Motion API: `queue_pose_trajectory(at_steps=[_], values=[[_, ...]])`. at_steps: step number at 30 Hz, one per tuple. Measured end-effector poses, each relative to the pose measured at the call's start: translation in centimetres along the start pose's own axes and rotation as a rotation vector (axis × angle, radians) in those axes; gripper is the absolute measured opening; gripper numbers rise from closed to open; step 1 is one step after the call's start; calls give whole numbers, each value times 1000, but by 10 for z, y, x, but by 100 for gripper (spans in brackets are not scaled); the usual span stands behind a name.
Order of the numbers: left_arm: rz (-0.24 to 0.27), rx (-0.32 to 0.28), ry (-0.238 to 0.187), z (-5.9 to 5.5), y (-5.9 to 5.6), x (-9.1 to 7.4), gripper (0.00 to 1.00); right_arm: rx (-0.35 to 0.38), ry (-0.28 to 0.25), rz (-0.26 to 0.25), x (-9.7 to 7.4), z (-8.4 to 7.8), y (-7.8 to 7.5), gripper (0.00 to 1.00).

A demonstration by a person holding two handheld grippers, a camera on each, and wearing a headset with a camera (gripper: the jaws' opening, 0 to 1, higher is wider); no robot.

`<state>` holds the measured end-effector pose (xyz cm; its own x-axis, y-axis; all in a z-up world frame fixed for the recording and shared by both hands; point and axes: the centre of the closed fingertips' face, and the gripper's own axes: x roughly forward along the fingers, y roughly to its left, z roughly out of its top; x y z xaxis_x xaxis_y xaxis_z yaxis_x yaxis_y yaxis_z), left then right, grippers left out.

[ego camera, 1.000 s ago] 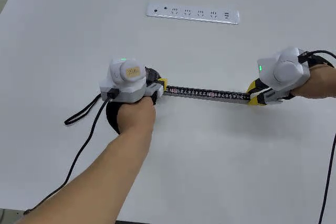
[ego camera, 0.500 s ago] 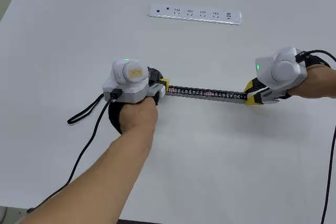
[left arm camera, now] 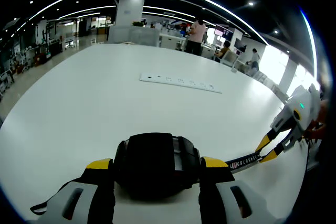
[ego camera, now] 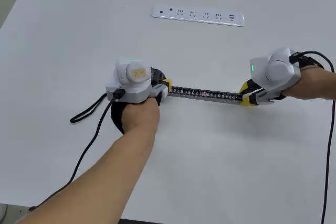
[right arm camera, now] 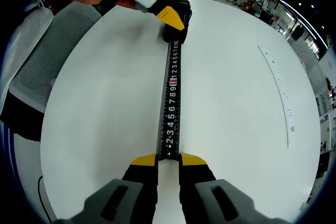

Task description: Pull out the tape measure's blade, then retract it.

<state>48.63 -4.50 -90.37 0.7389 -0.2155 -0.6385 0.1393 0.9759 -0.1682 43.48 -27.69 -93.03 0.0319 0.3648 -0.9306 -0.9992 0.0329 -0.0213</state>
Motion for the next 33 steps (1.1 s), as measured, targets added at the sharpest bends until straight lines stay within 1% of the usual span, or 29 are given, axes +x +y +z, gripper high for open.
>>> queue_pose_trajectory(at_steps=[14,33], values=[[-1,0,-1,0,1,0,62,-6,-10,5,6,11,-2,14],[-4,1,-2,0,1,1,62,-20,-30,12,17,32,-5,14]])
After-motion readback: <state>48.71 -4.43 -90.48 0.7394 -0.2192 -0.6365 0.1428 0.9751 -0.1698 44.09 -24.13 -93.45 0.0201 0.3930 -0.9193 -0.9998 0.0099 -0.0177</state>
